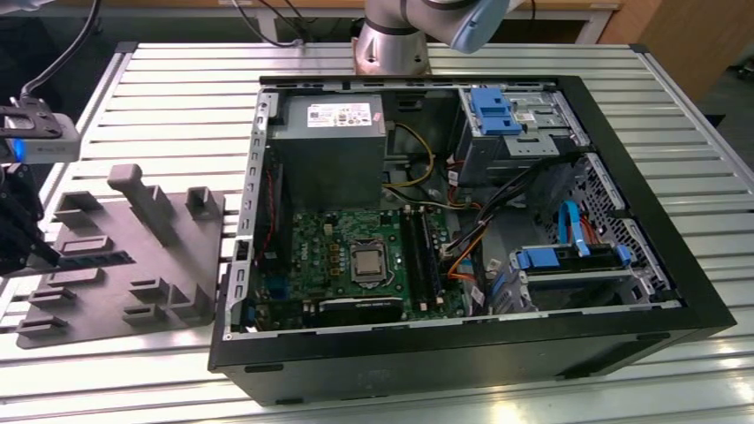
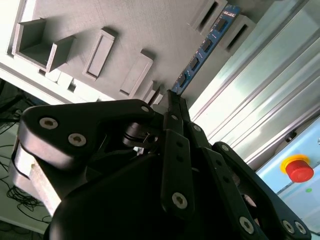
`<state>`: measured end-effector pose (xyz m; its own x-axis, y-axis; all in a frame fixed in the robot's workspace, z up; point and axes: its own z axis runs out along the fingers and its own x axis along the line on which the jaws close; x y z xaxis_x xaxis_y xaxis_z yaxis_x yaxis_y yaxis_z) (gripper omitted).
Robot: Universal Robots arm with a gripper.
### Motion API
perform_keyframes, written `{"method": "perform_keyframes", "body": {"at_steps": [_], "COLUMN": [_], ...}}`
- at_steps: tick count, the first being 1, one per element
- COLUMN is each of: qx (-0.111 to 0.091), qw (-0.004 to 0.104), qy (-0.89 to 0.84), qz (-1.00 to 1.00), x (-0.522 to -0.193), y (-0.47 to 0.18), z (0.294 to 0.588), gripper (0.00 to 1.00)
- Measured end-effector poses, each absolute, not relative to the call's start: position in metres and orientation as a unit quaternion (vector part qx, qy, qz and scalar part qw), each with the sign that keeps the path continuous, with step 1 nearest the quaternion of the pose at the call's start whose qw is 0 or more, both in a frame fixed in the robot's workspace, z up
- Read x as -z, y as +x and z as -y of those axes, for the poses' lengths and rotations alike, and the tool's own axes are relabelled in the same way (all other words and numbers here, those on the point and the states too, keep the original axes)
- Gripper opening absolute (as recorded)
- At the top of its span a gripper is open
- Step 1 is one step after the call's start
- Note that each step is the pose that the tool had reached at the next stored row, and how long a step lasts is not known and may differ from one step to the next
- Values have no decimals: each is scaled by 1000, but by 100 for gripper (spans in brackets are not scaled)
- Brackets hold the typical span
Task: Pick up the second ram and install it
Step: 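Pick up the second ram and move it above second insertion slot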
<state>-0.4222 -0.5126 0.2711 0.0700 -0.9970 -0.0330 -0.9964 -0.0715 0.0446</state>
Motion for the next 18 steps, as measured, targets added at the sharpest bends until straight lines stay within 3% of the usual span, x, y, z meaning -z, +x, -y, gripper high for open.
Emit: {"method": "perform_keyframes", "body": {"at_steps": [18], "qx": [29], "qw": [3], "qy": [731], "qz": [681], "x": [-286], "y": [-422], "z": [513], "gripper": [11]}}
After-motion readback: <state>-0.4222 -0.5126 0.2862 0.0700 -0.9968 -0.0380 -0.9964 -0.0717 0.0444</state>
